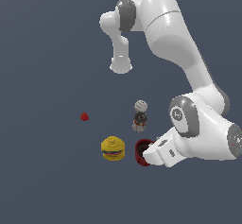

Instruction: Pick up a designated object from a clutter of objects.

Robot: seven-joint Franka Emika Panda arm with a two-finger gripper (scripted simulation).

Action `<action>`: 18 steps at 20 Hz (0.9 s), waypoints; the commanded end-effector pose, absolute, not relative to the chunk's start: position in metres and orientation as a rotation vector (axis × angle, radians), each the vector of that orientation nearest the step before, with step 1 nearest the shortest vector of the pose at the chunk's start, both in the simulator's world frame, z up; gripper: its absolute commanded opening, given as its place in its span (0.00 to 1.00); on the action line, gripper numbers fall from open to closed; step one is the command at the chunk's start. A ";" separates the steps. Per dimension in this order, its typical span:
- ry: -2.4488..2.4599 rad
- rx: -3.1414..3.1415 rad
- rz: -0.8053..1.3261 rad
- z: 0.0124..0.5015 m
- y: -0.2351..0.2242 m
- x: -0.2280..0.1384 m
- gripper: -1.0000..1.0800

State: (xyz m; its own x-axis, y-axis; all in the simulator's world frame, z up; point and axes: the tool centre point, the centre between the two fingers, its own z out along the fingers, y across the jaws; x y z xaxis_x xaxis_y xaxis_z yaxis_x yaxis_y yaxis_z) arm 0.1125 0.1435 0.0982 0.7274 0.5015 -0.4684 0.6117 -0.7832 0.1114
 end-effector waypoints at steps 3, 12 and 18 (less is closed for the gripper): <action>0.876 2.676 -0.515 0.129 0.156 0.116 0.00; 0.865 2.666 -0.240 0.212 0.191 0.113 0.00; 0.851 2.643 -0.045 0.271 0.215 0.100 0.00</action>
State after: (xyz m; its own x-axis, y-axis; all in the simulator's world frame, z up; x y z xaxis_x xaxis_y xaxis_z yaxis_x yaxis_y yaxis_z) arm 0.1039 0.2083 0.2544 0.8148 0.5532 -0.1736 0.5784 -0.7547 0.3098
